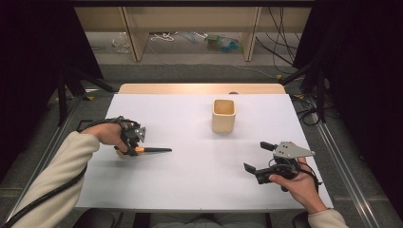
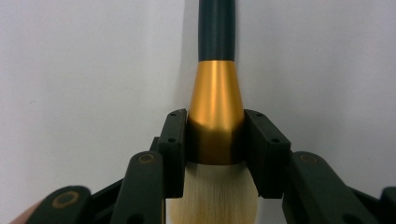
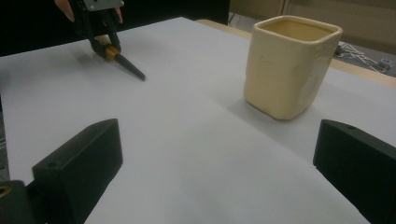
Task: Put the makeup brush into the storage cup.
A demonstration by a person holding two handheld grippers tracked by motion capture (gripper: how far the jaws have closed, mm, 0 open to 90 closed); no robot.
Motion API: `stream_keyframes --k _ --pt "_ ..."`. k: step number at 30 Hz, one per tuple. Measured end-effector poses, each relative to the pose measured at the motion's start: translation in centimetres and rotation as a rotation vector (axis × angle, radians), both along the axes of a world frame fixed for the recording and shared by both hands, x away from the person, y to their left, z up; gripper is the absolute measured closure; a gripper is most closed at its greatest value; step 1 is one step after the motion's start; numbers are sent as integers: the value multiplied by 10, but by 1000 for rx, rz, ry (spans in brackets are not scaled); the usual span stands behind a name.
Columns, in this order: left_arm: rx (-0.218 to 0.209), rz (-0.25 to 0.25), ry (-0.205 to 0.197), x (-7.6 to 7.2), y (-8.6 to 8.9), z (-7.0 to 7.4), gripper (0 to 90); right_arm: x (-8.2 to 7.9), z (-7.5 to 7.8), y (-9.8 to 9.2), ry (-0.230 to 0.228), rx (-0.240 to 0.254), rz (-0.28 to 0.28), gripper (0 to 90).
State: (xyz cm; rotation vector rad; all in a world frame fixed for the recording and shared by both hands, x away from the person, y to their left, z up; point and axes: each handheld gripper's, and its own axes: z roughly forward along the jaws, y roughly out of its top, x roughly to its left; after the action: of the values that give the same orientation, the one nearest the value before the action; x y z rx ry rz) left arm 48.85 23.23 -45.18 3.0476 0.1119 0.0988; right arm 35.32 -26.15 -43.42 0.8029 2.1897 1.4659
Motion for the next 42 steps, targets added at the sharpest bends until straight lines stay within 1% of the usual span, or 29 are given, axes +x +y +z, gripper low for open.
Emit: stream_keyframes --k 2,3,5,6,8,9,11,12,13,14,18,20,21,23,24,28,31,32,33,35,36,37,40,42 --pt "-1 0 -6 -1 0 0 620 0 0 0 0 1 1 23" --pt "-10 10 -8 -2 -1 0 620 0 0 0 -1 0 1 23" --pt "0 -7 -10 -1 -2 2 620 0 0 0 -1 0 1 22" --pt "-11 12 -3 -2 -2 2 620 0 0 0 -1 0 0 23" --pt "2 -3 -3 -2 -3 4 620 0 0 0 1 2 1 23" --pt "3 -1 3 -2 -3 4 620 0 0 0 1 1 1 23" --pt "-7 8 1 -3 -3 5 620 0 0 0 2 1 1 23" --pt "-3 5 3 -3 -3 6 620 0 0 0 2 1 1 23" --pt "-2 -1 -6 -3 -3 7 620 0 0 0 2 1 1 23" --pt "-1 3 0 -3 -4 8 621 0 0 0 2 2 2 23" --pt "5 -7 -14 -5 -6 12 621 0 0 0 0 -2 2 23" --pt "8 -6 -3 -5 -7 13 621 0 0 0 2 1 1 23" --pt "4 -9 -11 -5 -7 14 621 0 0 0 1 1 1 23" --pt "7 -8 -6 -6 -8 15 621 0 0 0 0 1 1 23" --pt "1 -8 -14 -6 -8 15 621 0 0 0 2 1 1 23" --pt "2 -10 -6 -6 -9 18 621 0 0 0 2 1 0 23" --pt "3 -8 -7 -6 -9 19 621 0 0 0 2 1 0 23" --pt "4 -14 -14 -6 -9 19 621 0 0 0 2 1 -1 23" --pt "7 -13 -9 -6 -9 20 622 0 0 0 1 -1 -2 23" --pt "4 -14 -14 -6 -10 21 622 1 -1 1 -4 7 -1 23" --pt "5 -11 -7 -6 -10 22 622 1 -1 1 -7 8 -5 23" --pt "5 -11 -12 -6 -10 22 622 1 -1 1 -4 7 -1 23" --pt "4 -10 -9 -6 -11 24 622 1 -1 1 -5 3 -1 23" --pt "10 -20 -11 -6 -12 25 622 1 -1 1 -4 6 -1 23"
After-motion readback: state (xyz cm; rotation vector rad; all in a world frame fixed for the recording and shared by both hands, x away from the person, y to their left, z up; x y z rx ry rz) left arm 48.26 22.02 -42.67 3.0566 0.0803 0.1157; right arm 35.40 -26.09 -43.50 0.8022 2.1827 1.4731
